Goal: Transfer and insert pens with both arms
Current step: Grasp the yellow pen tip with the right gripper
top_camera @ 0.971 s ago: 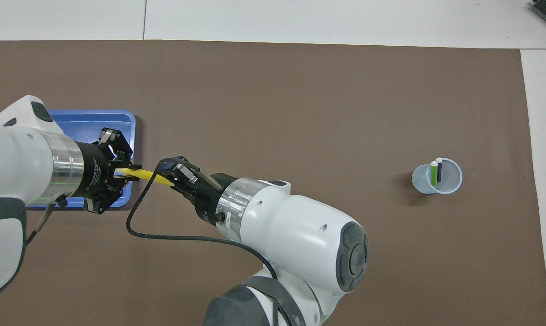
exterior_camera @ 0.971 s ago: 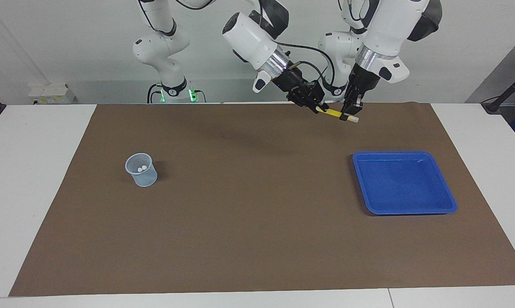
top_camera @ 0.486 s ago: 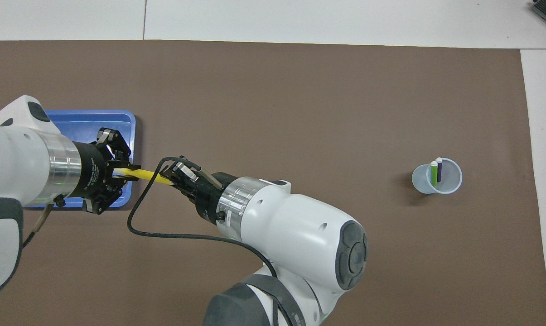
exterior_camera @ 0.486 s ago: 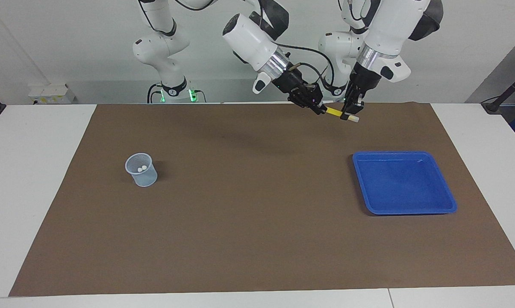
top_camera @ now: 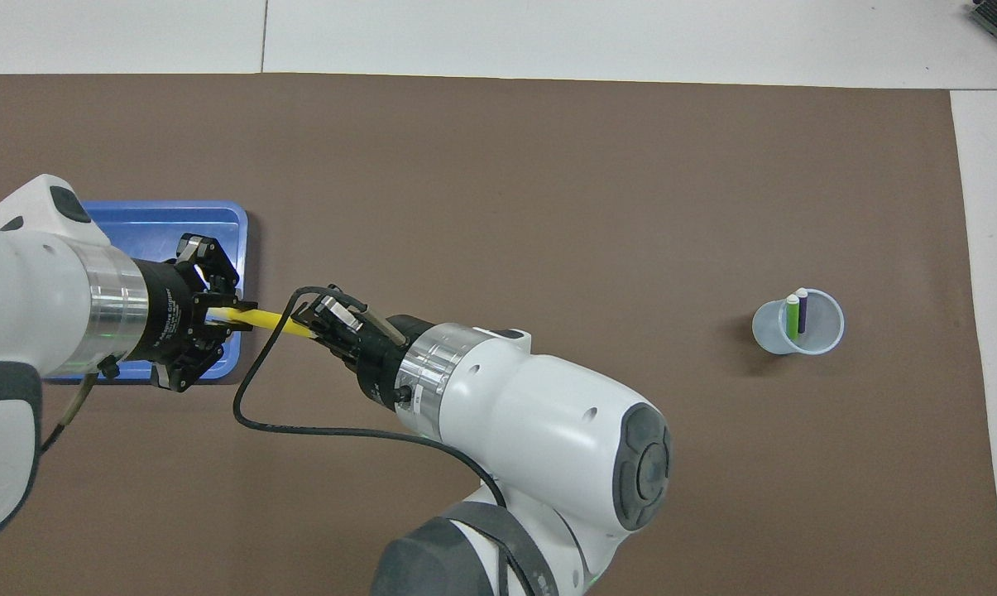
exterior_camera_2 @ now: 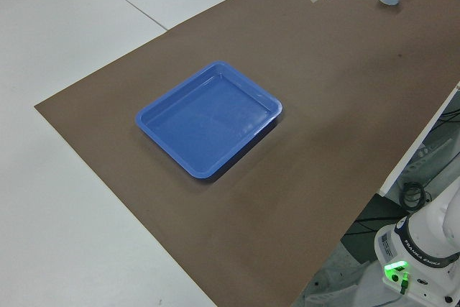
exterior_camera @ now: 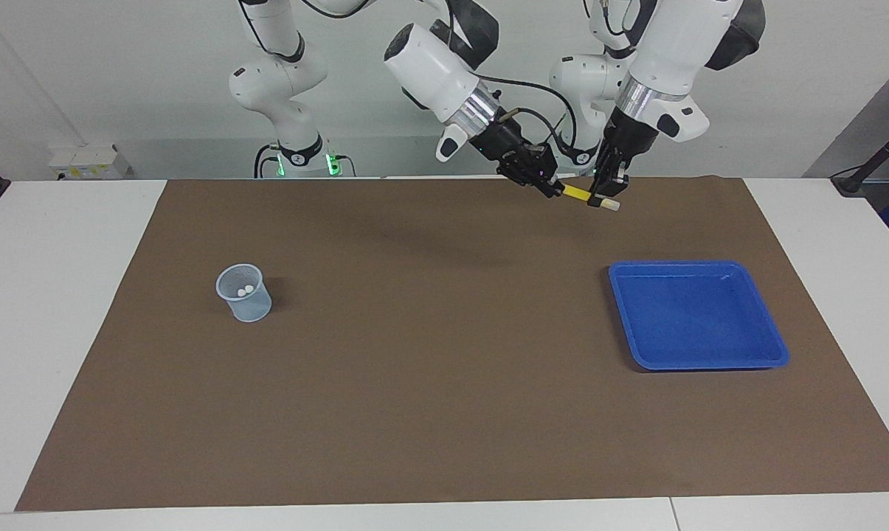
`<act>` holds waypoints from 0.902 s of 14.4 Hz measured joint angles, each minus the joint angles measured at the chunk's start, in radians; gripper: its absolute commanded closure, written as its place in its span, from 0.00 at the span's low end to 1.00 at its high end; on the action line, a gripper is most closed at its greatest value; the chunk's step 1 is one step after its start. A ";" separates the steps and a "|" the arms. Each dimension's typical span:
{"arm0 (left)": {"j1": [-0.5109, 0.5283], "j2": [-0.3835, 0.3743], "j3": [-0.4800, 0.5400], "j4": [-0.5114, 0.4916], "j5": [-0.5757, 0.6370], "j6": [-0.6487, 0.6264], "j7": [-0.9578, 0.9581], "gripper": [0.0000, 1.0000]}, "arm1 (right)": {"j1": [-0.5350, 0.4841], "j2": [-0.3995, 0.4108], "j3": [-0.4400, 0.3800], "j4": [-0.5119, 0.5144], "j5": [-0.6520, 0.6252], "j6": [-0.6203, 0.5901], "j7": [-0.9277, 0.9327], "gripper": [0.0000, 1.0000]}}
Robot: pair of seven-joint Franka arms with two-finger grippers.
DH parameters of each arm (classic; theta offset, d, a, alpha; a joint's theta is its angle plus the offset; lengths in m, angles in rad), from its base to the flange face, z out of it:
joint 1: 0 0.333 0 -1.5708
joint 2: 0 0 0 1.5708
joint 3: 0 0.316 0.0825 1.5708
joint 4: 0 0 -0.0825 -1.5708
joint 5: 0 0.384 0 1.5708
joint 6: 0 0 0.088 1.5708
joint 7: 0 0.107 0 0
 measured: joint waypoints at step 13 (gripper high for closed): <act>-0.010 -0.006 -0.011 0.000 -0.002 -0.007 0.002 0.64 | 0.000 0.004 0.000 0.005 0.000 0.001 0.000 1.00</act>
